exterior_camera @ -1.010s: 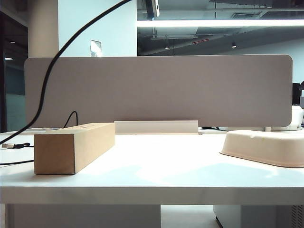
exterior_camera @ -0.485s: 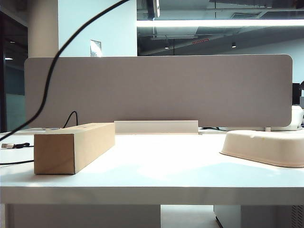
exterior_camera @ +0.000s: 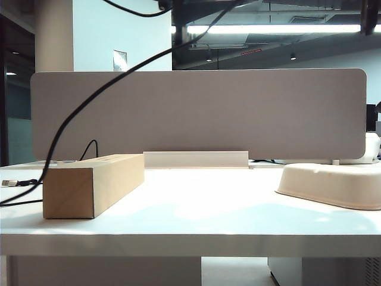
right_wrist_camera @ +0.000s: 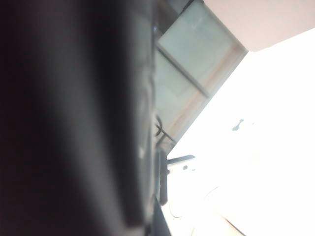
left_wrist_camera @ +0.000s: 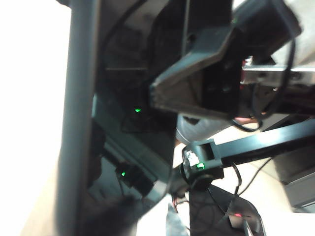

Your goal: Pick up the charging cable and the phone, plug the charging cable into the charging port on the phone, and finally place them back on the table.

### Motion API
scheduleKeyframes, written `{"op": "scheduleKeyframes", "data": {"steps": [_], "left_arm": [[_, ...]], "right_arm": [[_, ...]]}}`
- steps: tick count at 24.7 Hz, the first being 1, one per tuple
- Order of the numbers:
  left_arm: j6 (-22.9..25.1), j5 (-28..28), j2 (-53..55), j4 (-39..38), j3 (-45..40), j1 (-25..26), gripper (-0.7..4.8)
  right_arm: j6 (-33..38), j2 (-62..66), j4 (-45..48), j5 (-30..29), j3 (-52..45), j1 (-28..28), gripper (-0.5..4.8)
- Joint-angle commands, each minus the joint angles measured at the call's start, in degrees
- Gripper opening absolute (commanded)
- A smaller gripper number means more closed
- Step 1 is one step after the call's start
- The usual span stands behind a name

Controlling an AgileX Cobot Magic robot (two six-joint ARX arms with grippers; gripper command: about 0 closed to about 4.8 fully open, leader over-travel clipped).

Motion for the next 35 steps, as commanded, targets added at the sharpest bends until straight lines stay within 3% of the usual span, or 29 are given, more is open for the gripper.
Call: {"op": "scheduleKeyframes", "data": {"steps": [1, 3, 6, 8, 9, 10, 13, 16, 22, 35], "left_arm": [[0.63, 2.32, -0.5, -2.6, 0.5, 1.36, 1.65], [2.21, 4.24, -0.57, -6.38, 0.5, 2.84, 1.95], [4.72, 5.27, -0.96, -12.28, 0.5, 5.2, 1.92], [8.2, 5.07, -2.19, -16.04, 0.5, 7.17, 1.37], [10.62, 4.02, -3.67, -18.34, 0.5, 8.35, 0.29], [12.02, 2.86, -4.66, -19.47, 0.5, 8.98, -0.08], [15.43, -7.39, -9.29, -22.69, 0.5, 10.05, -0.06], [18.47, -12.15, -12.22, -25.07, 0.48, 10.03, -0.06], [19.98, -13.44, -14.51, -27.34, 0.48, 9.88, -0.06], [22.1, -13.81, -14.56, -29.83, 0.48, 9.84, -0.06]], "right_arm": [[-3.3, -0.04, -2.99, 5.27, 0.15, -0.13, -0.06], [-5.05, 0.24, -4.83, 10.03, 0.15, -0.13, -0.06], [-7.15, 1.01, -9.57, 15.04, 0.15, -0.17, -0.06], [-7.37, 2.6, -13.33, 19.21, 0.15, -0.17, -0.06], [-7.32, 4.59, -15.5, 21.38, 0.13, -0.15, -0.06], [-7.06, 5.73, -15.93, 21.86, 0.13, -0.17, -0.06], [-3.85, 12.44, -16.74, 24.94, 0.13, -0.15, -0.06], [-0.61, 16.94, -16.5, 26.32, 0.13, -0.17, -0.06], [2.86, 24.15, -17.84, 31.58, 0.13, -0.15, -0.06], [5.77, 31.39, -19.71, 34.6, 0.13, -0.17, -0.04]]}}
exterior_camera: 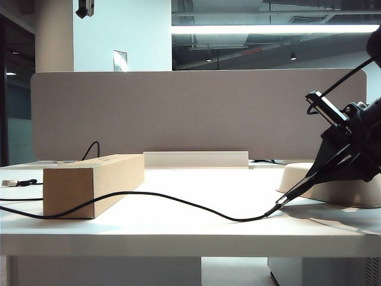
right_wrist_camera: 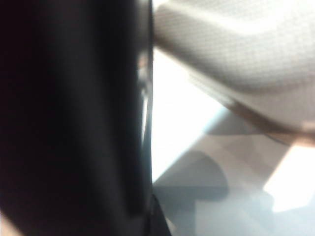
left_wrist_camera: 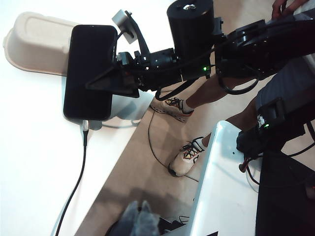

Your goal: Pick up the charging cable and the phone, plug the charging cable into the charging port on the phone, and finally place them back on the table.

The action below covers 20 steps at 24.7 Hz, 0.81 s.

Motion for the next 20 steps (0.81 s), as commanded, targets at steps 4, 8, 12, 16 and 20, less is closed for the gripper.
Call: {"op": "scheduleKeyframes", "data": {"steps": [4, 8, 12, 16, 20], "left_arm": [[0.46, -0.11, -0.26, 0.33, 0.26, 0.02, -0.06], [0.46, -0.09, -0.37, 0.35, 0.26, 0.02, -0.06], [0.42, -0.09, -0.48, 0.31, 0.26, 0.02, -0.06], [0.44, -0.11, -0.5, -0.15, 0.26, 0.04, -0.06], [0.63, -0.13, -0.5, -0.96, 0.26, 0.11, -0.06]], "right_arm": [[0.2, 0.57, -8.94, 6.03, -0.35, 0.02, 0.59], [0.17, 0.57, -11.08, 7.02, -0.35, 0.02, 0.7], [0.2, 0.57, -13.05, 7.02, -0.35, 0.02, 1.35], [0.17, 0.55, -15.02, 7.28, -0.35, 0.02, 2.03], [0.17, 0.39, -16.24, 6.73, -0.33, 0.02, 3.14]]}}
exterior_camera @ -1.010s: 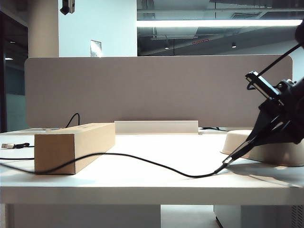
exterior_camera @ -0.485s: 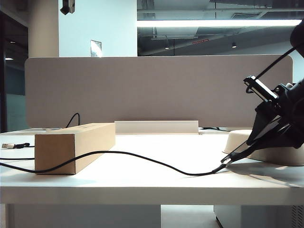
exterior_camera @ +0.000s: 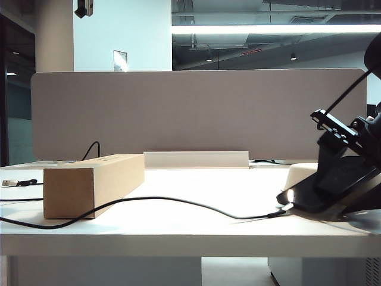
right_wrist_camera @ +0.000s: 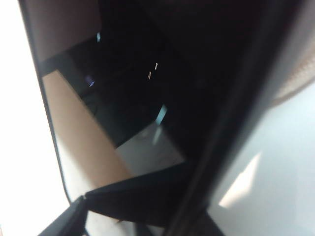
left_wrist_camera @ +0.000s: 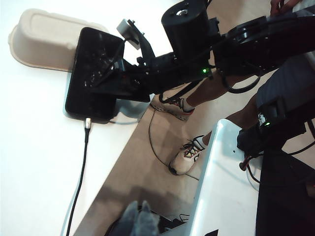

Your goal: Pick up the charging cable and the phone, plug the charging cable into the charging port on the phone, and finally place them back on the table.

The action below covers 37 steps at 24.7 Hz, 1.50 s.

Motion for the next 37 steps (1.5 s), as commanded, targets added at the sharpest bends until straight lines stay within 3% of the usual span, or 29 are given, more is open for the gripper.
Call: {"op": "scheduleKeyframes", "data": {"steps": [1, 6, 10, 15, 17, 18, 19, 20, 23, 24, 26, 29, 37], "left_arm": [[0.28, 0.09, -0.33, -0.46, 0.26, 0.09, -0.06], [0.33, -0.11, -0.33, -0.83, 0.26, 0.09, -0.06], [0.66, -3.48, -0.33, -0.85, 0.28, 0.09, -0.06], [2.51, -3.54, -0.33, -1.68, 0.28, 0.09, -0.06], [3.06, -5.86, -0.7, -1.92, 0.28, 0.09, -0.06], [3.08, -9.86, -1.36, -2.25, 0.28, 0.09, -0.06], [3.1, -13.09, -1.81, -2.29, 0.26, 0.09, -0.06], [3.45, -18.27, -2.78, -2.29, 0.26, 0.09, -0.06], [4.55, -23.39, -4.68, -2.54, 0.22, 0.09, -0.06], [4.55, -24.24, -5.25, -2.56, 0.17, 0.09, -0.06], [4.55, -25.33, -7.89, -2.62, -1.46, 0.09, -0.06], [4.13, -25.35, -10.8, -1.68, -5.6, 0.09, -0.06], [4.11, -25.4, -17.77, -1.14, -10.84, 0.09, -0.06]], "right_arm": [[-0.17, 0.52, -6.99, 1.31, -0.72, -0.15, 3.22], [-0.17, -1.84, -7.26, -1.53, -0.68, -0.15, 3.28], [-0.63, -5.25, -7.48, 1.09, -0.68, -0.15, 3.28], [-0.66, -8.04, -15.08, 1.01, -0.66, -0.15, 3.28], [-0.9, -10.99, -15.82, 1.05, -0.66, -0.15, 3.28], [-1.09, -13.05, -16.13, 1.05, -0.68, -0.15, 3.22], [-2.6, -15.3, -16.46, 1.29, -0.68, -0.15, 2.95], [-7.34, -18.51, -16.41, 2.01, -0.66, -0.15, 2.1], [-16.33, -24.46, -16.85, 4.04, -0.68, -0.13, 0.19], [-19.06, -26.34, -17.14, 4.81, -0.68, -0.09, -0.12], [-28.24, -33.92, -20.39, 9.31, -0.77, -0.07, -0.09], [-35.87, -40.44, -21.51, 15.04, -1.51, -0.07, -0.09], [-37.09, -56.08, -19.34, 20.87, -8.2, -0.04, -0.09]]}}
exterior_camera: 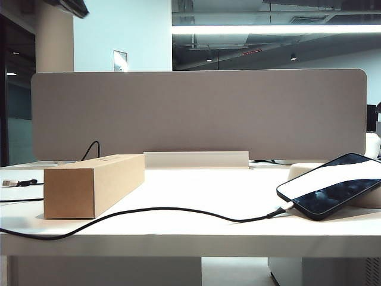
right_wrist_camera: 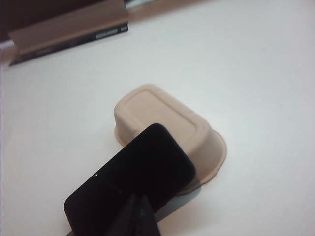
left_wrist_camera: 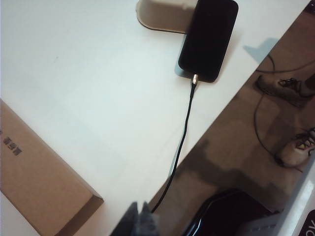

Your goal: Pick up the charging cable and the phone, plug the charging cable into the charging port on the phone, and finally place them back on the table.

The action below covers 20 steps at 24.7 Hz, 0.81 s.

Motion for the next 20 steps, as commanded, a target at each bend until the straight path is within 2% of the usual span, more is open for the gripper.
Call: {"op": "scheduleKeyframes", "data": {"steps": [1, 12, 17, 20], "left_arm": [[0.02, 0.11, -1.64, 0.76, -0.09, -0.07, -0.06], [0.0, 0.13, -5.29, 0.68, -0.11, -0.09, -0.06], [-0.17, 0.15, -5.86, 0.33, -0.11, -0.09, -0.06], [-0.24, 0.15, -5.95, 0.22, -0.11, -0.09, -0.06]], "right_arm": [[-0.42, -5.16, 0.57, 2.49, -2.95, 0.04, -0.09], [-0.76, -23.21, 0.52, 5.07, -13.03, 0.04, -0.08], [-0.55, -27.15, 0.35, 1.44, -17.68, 0.07, -0.08], [0.13, -27.34, 3.32, -2.38, -20.72, 0.07, -0.08]]}}
